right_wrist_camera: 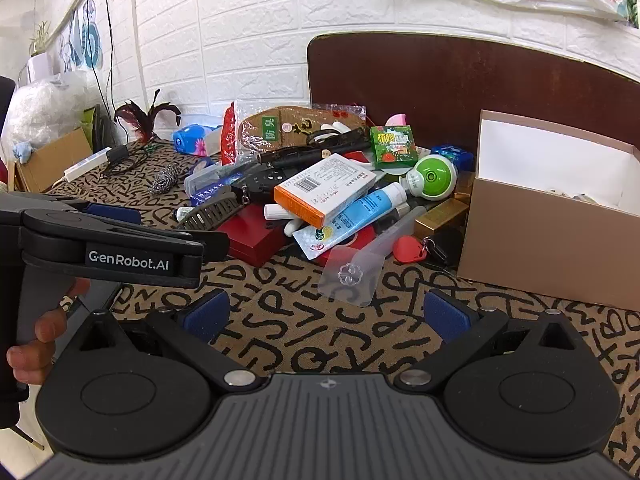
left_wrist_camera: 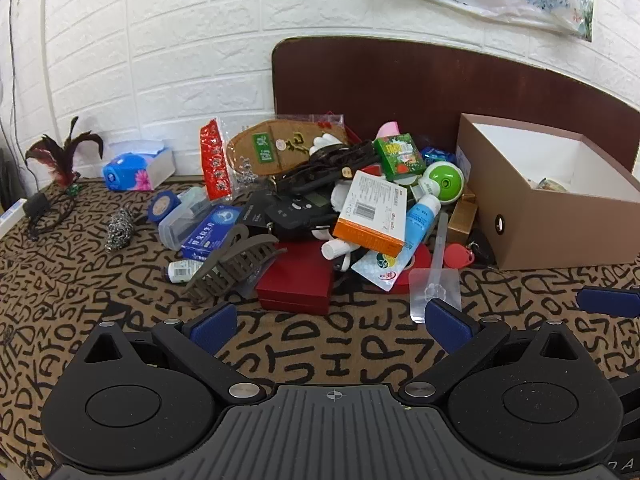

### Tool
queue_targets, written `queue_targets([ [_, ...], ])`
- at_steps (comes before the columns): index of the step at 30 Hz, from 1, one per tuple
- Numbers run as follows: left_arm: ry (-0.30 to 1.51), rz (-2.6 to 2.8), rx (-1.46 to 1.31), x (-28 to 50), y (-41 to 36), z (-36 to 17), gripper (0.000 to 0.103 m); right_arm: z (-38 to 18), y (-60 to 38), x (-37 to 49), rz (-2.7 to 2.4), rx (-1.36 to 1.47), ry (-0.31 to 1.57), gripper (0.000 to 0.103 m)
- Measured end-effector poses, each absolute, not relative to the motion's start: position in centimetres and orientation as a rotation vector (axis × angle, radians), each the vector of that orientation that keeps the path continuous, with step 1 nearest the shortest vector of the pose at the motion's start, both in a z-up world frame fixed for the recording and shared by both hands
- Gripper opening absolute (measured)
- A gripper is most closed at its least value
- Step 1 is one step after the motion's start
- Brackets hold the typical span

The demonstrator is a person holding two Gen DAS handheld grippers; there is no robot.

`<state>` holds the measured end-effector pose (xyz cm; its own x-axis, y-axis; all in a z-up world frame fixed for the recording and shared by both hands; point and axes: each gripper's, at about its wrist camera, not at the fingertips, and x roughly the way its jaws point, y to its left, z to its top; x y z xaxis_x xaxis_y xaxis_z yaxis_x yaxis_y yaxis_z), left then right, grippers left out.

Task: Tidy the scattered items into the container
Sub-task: 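Move the left tool toward the red jewelry box in the pile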

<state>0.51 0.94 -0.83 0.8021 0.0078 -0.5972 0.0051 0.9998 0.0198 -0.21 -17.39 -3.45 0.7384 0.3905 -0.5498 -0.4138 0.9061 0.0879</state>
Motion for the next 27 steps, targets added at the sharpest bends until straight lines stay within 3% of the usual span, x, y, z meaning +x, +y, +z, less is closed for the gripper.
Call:
queue_targets([
  [27, 0.703, -0.003, -0.009, 3.2, 2.5, -2.4, 0.103, -5.1, -15.4, 2.2, 0.466, -0.046, 0.655, 0.103],
])
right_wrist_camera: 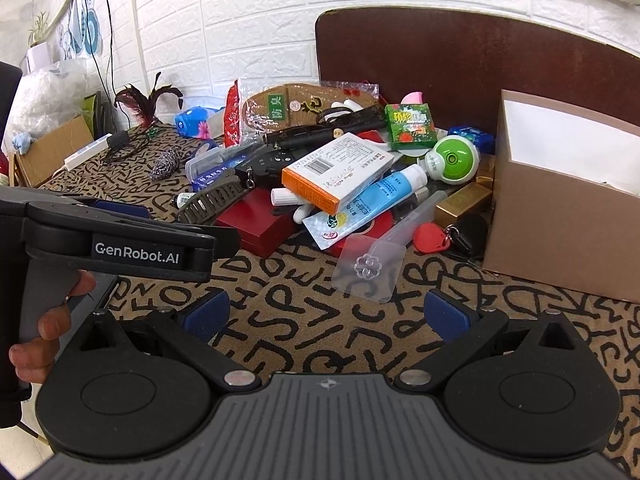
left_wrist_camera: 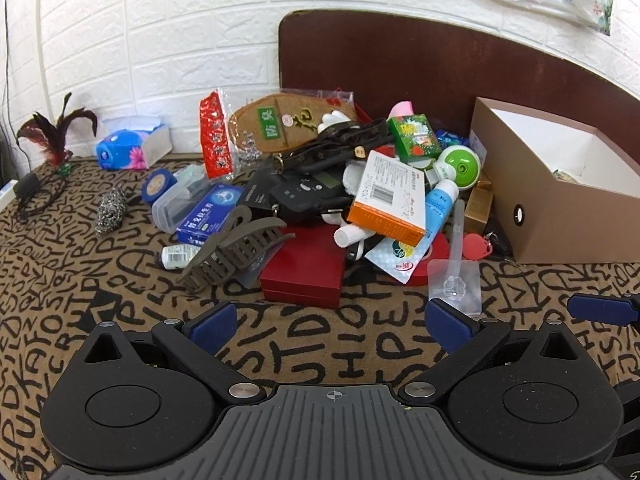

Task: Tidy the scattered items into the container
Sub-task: 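Move the left tool toward the red jewelry box in the pile, then close the left tool on the red jewelry box and lift it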

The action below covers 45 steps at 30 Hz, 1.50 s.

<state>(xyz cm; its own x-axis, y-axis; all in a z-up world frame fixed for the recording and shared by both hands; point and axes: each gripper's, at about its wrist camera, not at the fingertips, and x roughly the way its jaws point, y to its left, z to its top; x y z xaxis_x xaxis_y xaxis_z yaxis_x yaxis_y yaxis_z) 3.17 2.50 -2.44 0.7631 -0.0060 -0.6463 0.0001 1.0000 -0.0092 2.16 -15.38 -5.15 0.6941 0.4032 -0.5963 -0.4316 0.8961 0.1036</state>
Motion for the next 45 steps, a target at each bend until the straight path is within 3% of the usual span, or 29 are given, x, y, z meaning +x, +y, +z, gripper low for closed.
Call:
queue_targets([
  [32, 0.765, -0.057, -0.083, 6.5, 5.3, -5.0, 0.1, -7.9, -12.5, 5.2, 0.554, -0.061, 0.706, 0.102],
  [40, 0.803, -0.113, -0.146, 8.8, 7.6, -6.8, 0.083, -9.8, -9.8, 7.3, 0.627, -0.084, 0.728, 0.079],
  [45, 0.835, -0.118, -0.168, 10.9, 8.7, -7.9, 0.079, -10.5, -8.5, 8.9, 0.652, -0.097, 0.724, 0.074],
])
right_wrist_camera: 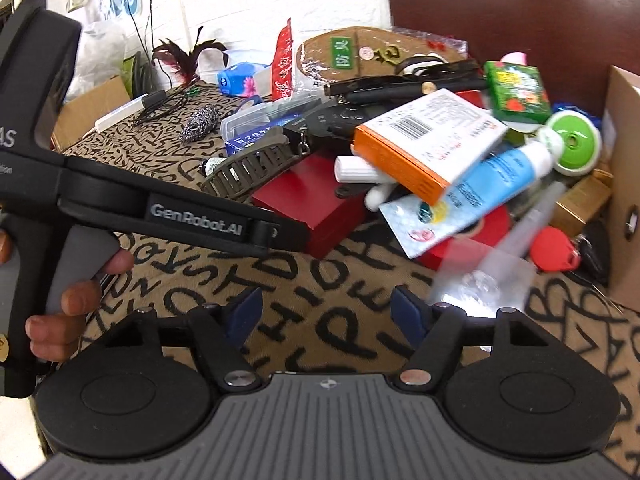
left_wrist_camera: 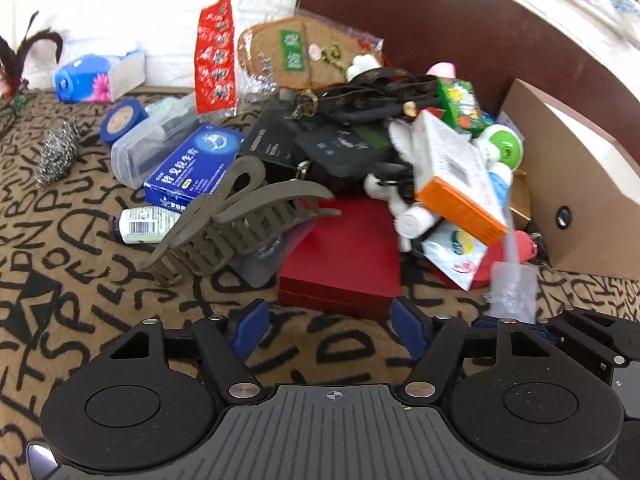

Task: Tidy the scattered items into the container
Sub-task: 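Close the left tool on the red jewelry box and lift it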

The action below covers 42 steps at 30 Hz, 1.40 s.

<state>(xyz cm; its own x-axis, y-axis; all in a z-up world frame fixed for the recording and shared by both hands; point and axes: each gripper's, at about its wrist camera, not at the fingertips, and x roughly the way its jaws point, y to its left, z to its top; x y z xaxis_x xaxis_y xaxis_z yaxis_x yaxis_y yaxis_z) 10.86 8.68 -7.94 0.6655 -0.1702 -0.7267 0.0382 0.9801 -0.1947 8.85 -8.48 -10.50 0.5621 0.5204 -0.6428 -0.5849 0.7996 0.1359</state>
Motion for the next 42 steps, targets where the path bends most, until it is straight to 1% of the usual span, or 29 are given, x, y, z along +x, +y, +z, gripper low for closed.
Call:
queue_targets([
  [1, 0.847, -0.139, -0.176, 11.2, 8.8, -8.1, 0.08, -10.7, -8.2, 9.2, 0.655, -0.104, 0.724, 0.071],
  [3, 0.854, -0.166, -0.186, 11.6, 9.0, -8.4, 0.075, -11.0, -7.7, 9.8, 0.667, -0.113, 0.725, 0.068],
  [4, 0.854, -0.172, -0.181, 11.7, 9.1, -8.4, 0.076, -11.1, -7.5, 10.1, 0.675, -0.117, 0.724, 0.067],
  [5, 0.851, -0.179, -0.177, 11.7, 9.0, -8.4, 0.082, -11.2, -7.3, 10.2, 0.68, -0.122, 0.721, 0.067],
  [8, 0.84, -0.209, -0.182, 11.7, 9.3, -8.5, 0.084, -11.3, -6.8, 10.5, 0.699, -0.138, 0.695, 0.067],
  [9, 0.845, -0.222, -0.195, 11.9, 9.5, -8.6, 0.086, -11.4, -6.6, 10.6, 0.702, -0.142, 0.692, 0.067],
  [10, 0.851, -0.235, -0.212, 12.2, 9.6, -8.8, 0.085, -11.5, -6.5, 10.8, 0.704, -0.146, 0.69, 0.067],
  [11, 0.858, -0.245, -0.226, 12.5, 9.7, -8.9, 0.081, -11.6, -6.3, 11.0, 0.707, -0.15, 0.685, 0.067],
  [13, 0.863, -0.276, -0.254, 12.9, 9.8, -9.1, 0.082, -11.7, -6.1, 11.2, 0.711, -0.157, 0.67, 0.067],
  [15, 0.842, -0.301, -0.273, 13.1, 9.8, -9.0, 0.086, -11.7, -6.0, 11.5, 0.712, -0.166, 0.655, 0.066],
  [18, 0.813, -0.325, -0.288, 13.3, 10.0, -8.7, 0.086, -11.8, -6.1, 11.9, 0.714, -0.158, 0.646, 0.063],
  [22, 0.849, -0.309, -0.301, 14.6, 9.8, -9.2, 0.082, -12.0, -6.1, 12.4, 0.709, -0.151, 0.654, 0.058],
  [23, 0.847, -0.303, -0.298, 14.6, 9.7, -9.1, 0.077, -11.9, -6.1, 12.3, 0.707, -0.162, 0.649, 0.056],
  [24, 0.842, -0.3, -0.285, 14.6, 9.5, -9.0, 0.077, -11.9, -6.1, 12.1, 0.707, -0.174, 0.648, 0.052],
  [25, 0.839, -0.299, -0.276, 14.4, 9.4, -8.9, 0.076, -11.8, -6.3, 12.0, 0.711, -0.175, 0.651, 0.049],
  [33, 0.855, -0.322, -0.235, 11.6, 7.8, -8.4, 0.076, -11.2, -8.3, 9.2, 0.721, -0.18, 0.683, 0.046],
  [36, 0.872, -0.362, -0.201, 9.9, 6.0, -8.4, 0.074, -11.2, -9.8, 7.0, 0.703, -0.196, 0.699, 0.046],
  [42, 0.893, -0.459, -0.196, 6.6, 2.3, -8.6, 0.074, -10.8, -13.7, 2.4, 0.649, -0.183, 0.718, 0.046],
])
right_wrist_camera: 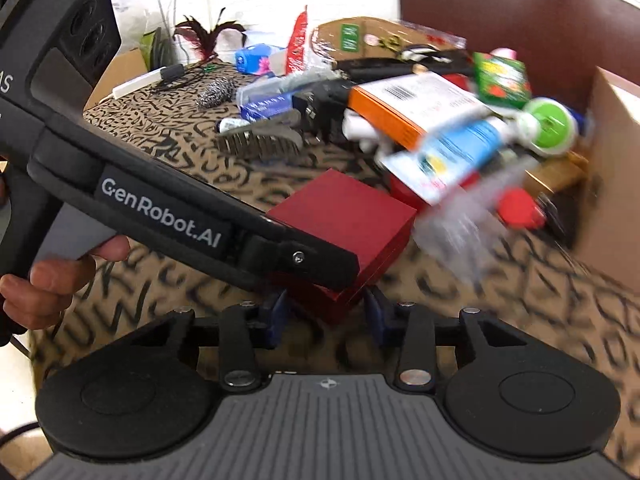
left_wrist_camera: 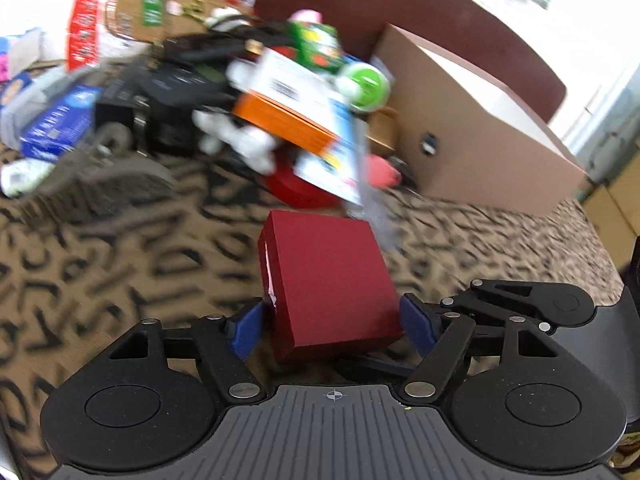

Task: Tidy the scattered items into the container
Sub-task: 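Close the left tool on the red jewelry box and lift it, then carry the red box with the left tool into the cardboard box and release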

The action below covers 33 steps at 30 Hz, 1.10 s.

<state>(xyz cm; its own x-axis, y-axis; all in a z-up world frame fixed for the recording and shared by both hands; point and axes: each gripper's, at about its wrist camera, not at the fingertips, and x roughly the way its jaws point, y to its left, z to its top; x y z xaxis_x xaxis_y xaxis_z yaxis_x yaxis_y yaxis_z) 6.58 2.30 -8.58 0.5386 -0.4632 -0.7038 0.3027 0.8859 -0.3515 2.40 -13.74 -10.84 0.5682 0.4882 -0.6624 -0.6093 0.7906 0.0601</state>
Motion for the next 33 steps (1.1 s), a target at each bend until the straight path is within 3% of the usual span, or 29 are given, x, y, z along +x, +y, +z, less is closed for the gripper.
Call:
queue_targets([
  [6, 0.924, -0.553, -0.153, 3.5, -1.0, -8.6, 0.074, -10.8, -17.2, -1.4, 0.621, -0.175, 0.729, 0.046],
  [8, 0.927, -0.557, -0.142, 3.1, -1.5, -8.6, 0.081, -10.8, -17.8, -1.7, 0.609, -0.164, 0.712, 0.049],
  [13, 0.938, -0.528, -0.167, 4.1, -1.5, -8.0, 0.083, -10.8, -17.8, -1.5, 0.618, -0.177, 0.679, 0.054],
  [17, 0.947, -0.532, -0.129, 4.6, -1.8, -7.9, 0.074, -10.8, -17.5, -1.2, 0.642, -0.182, 0.677, 0.053],
  [22, 0.954, -0.526, -0.125, 4.9, -1.8, -7.9, 0.075, -10.9, -17.7, -0.7, 0.651, -0.162, 0.685, 0.055],
  [25, 0.939, -0.523, -0.092, 4.9, -2.3, -7.9, 0.073, -11.3, -17.4, -0.3, 0.641, -0.157, 0.693, 0.059],
  [33, 0.878, -0.512, 0.001, 4.4, -4.0, -5.9, 0.067, -9.6, -18.3, -0.3, 0.608, -0.117, 0.678, 0.057],
])
